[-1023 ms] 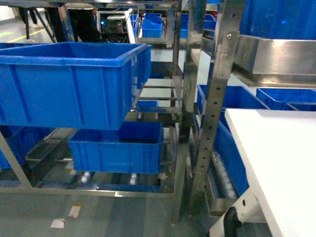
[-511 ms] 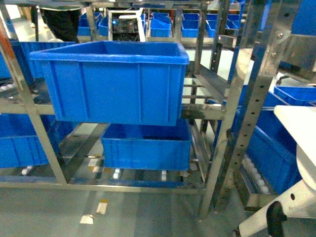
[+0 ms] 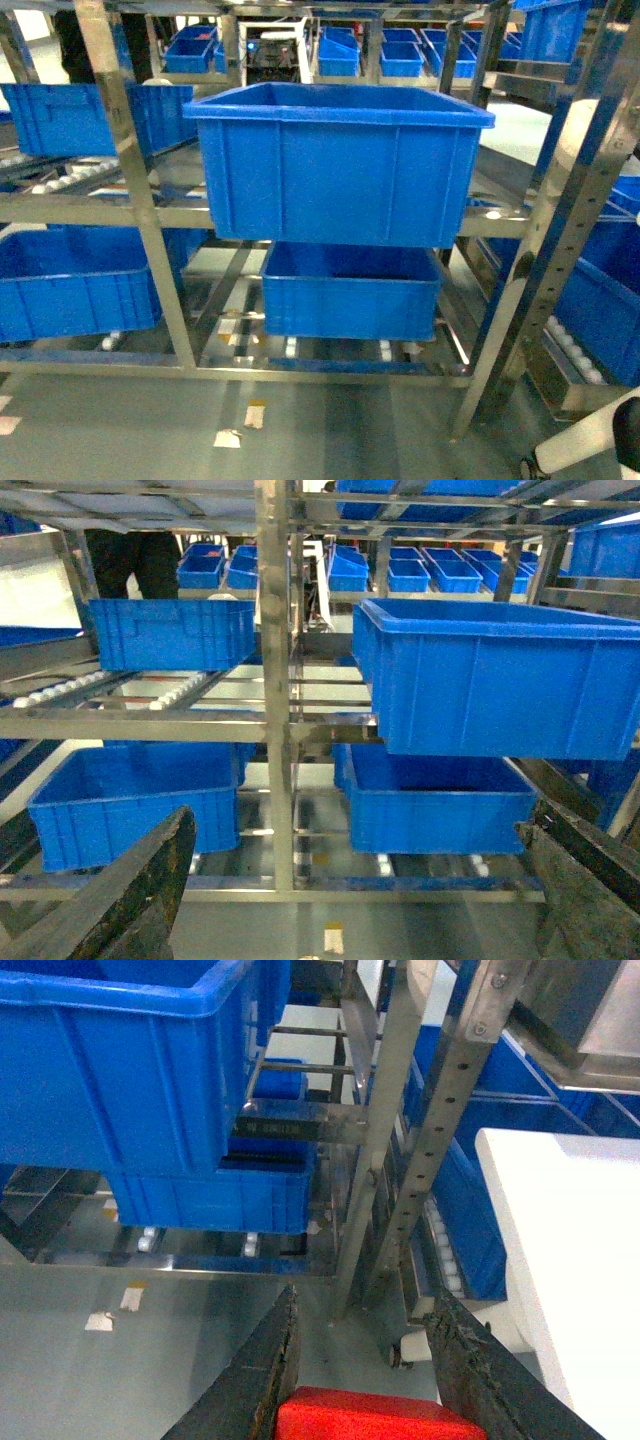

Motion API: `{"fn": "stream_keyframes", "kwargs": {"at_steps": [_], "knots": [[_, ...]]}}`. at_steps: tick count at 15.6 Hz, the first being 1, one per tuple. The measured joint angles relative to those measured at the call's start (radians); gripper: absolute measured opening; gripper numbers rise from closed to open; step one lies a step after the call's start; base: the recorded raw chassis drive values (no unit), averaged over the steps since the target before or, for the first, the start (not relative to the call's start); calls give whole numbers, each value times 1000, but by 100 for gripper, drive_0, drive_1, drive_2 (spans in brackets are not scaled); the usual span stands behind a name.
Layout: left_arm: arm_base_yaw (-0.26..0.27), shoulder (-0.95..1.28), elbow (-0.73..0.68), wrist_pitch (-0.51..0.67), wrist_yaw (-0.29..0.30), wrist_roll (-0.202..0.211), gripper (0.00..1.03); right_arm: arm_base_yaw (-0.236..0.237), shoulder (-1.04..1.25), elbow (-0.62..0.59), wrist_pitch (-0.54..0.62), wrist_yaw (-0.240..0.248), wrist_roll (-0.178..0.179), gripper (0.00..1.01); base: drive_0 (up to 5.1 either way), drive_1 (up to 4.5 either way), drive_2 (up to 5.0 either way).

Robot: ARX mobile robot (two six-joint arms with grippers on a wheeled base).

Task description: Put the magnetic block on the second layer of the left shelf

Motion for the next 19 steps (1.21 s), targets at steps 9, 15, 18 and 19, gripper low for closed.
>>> {"fn": "stream_keyframes", "kwargs": {"at_steps": [9,15,18,19], "knots": [[0,0,0,1,-1,0,98,0,0,0,2,0,0,33,-436,217,217],[0,0,0,0,0,0,98,0,-6,-1,3,3,0,33,0,0,0],[0,0,0,-1,-1,0,98,0,-4,-1,2,3,0,33,0,0,0],[0,0,0,-2,-1,0,98,0,-4,-1,2,3,0,33,-6,401,-414]]}}
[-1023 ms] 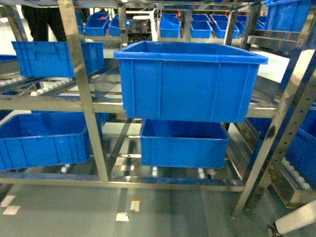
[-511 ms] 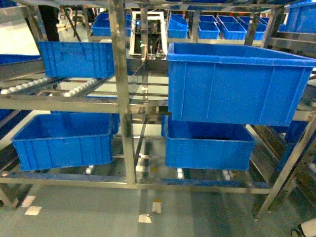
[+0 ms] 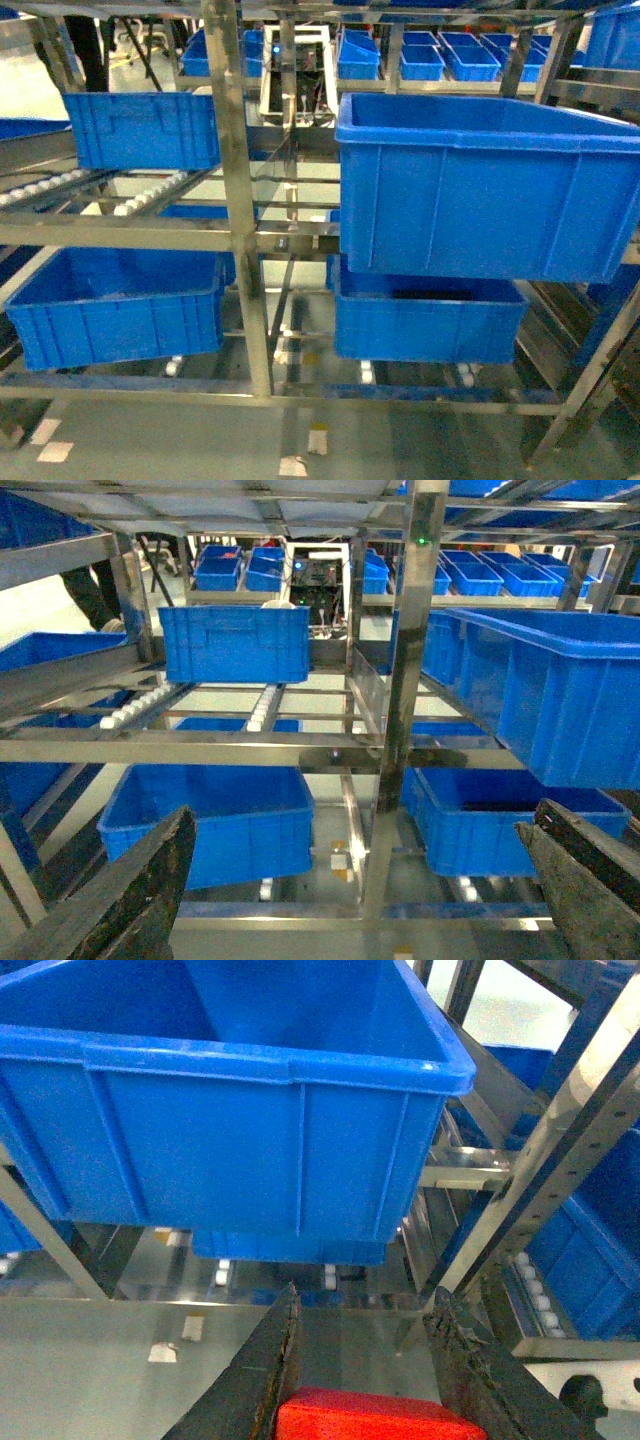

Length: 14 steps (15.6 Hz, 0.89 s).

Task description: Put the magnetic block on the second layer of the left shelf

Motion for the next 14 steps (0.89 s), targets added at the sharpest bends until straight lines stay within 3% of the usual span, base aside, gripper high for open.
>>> {"fn": "stream_keyframes", "kwargs": {"at_steps": [14], "knots": [[0,0,0,2,0,0,98,0,2,0,1,0,0,33,5,419,-409]]}}
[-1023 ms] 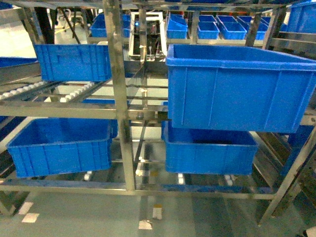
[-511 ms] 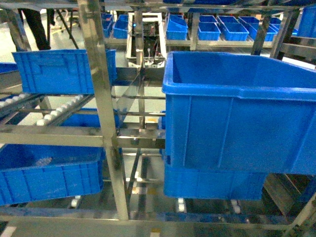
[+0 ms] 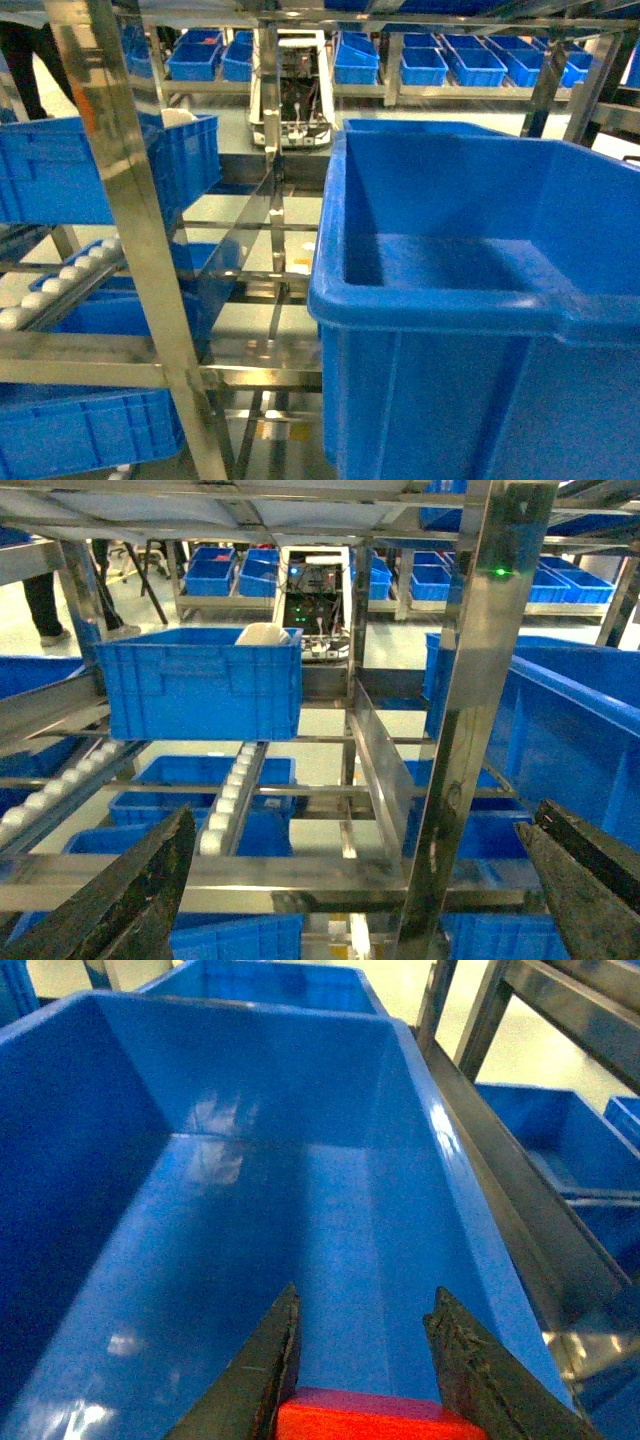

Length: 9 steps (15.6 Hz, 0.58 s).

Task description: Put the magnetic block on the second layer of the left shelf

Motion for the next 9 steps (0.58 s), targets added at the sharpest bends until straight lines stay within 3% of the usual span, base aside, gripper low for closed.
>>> {"fn": "stream_keyframes", "kwargs": {"at_steps": [3,9], "knots": [[0,0,0,-4,0,0,98,0,2,0,0,0,0,33,17,428,-394],[0,0,0,-1,0,0,98,0,2,0,-3,-3,0,33,0,0,0]]}}
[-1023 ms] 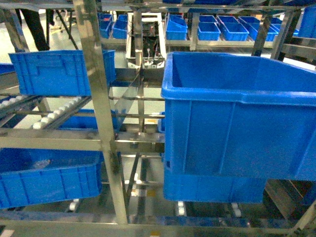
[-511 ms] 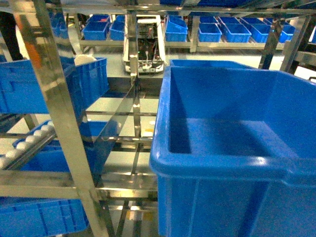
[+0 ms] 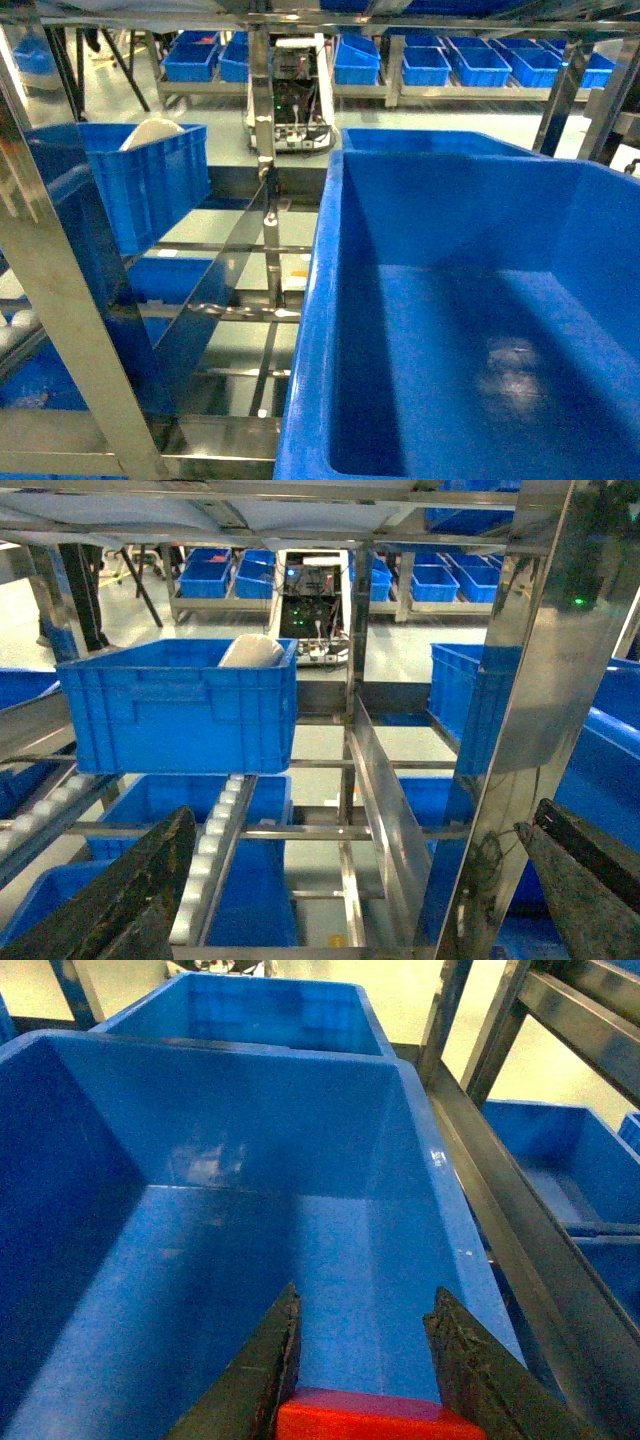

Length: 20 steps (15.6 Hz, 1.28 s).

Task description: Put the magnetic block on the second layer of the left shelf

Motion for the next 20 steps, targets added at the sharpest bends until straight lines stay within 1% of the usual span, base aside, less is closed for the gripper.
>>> {"fn": "stream_keyframes", "kwargs": {"at_steps": [1,2,4,7,8,10,12,13,16,17,18,20], "knots": [[0,0,0,0,0,0,98,0,0,4,-27,-13,15,33,0,0,0],[0,0,0,0,0,0,98,2,5,16,-74,-37,45,33,0,0,0],[0,0,0,0,0,0,98,35,91,99,-122,-93,126,33,0,0,0],[0,0,0,0,0,0,98,89,275,224,-133,-143,184,33,0,0,0],[0,0,0,0,0,0,98,101,341,264,-147,-151,200,33,0,0,0],[0,0,0,0,0,0,98,122,481,323,-136,-143,210,33,0,0,0],[0,0,0,0,0,0,98,140,579,340,-98,-126,209,33,0,0,0],[0,0,0,0,0,0,98,165,661,363,-54,-100,209,33,0,0,0],[0,0,0,0,0,0,98,201,734,397,-3,-61,208,33,0,0,0],[0,0,0,0,0,0,98,218,734,398,24,-42,205,42,0,0,0],[0,0,0,0,0,0,98,223,724,397,48,-30,197,51,0,0,0],[0,0,0,0,0,0,98,220,650,362,63,-2,178,71,0,0,0]]}}
